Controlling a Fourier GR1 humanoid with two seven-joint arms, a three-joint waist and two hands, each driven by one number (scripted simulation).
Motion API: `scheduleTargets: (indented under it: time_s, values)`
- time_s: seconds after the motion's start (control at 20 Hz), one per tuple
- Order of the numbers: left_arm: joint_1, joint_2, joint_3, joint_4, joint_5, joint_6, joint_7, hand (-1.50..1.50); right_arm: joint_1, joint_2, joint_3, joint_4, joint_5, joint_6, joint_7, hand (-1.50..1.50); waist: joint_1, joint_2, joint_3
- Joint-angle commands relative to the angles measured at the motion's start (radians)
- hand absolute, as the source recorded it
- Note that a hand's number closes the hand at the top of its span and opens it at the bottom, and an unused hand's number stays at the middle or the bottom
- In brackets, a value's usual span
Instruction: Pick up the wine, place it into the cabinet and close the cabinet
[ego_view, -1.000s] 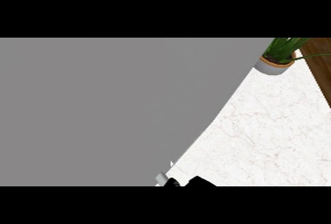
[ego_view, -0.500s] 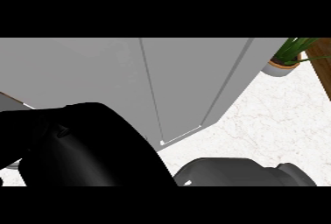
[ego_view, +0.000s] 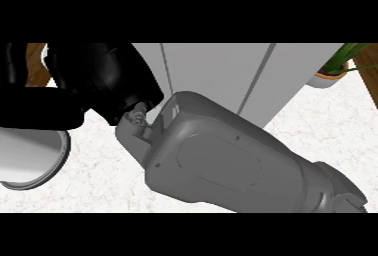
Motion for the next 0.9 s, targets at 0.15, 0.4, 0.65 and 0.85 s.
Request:
scheduleTargets:
  time_s: [0.15,0.4,0.65,0.85]
  values:
    - [-0.017,-0.001,0.043,-0.007,0.008,0.015,0.038,1.5,-0.041,0.0,-0.124,0.354,-0.032,0.075,-0.216,1.5,-0.013,0.007,0.001]
    - [-0.031,0.006,0.071,0.011,0.05,0.003,0.057,1.5,-0.004,-0.032,-0.117,0.441,-0.031,0.088,-0.285,1.5,-0.014,0.011,0.001]
    - [-0.038,0.001,0.075,0.001,0.063,0.014,0.063,1.5,0.052,-0.09,-0.104,0.462,-0.012,0.119,-0.364,1.5,-0.012,0.019,0.001]
    - [-0.059,0.011,0.092,-0.001,0.079,0.028,0.072,1.5,0.079,-0.115,-0.094,0.472,0.003,0.126,-0.382,1.5,-0.024,0.023,0.001]
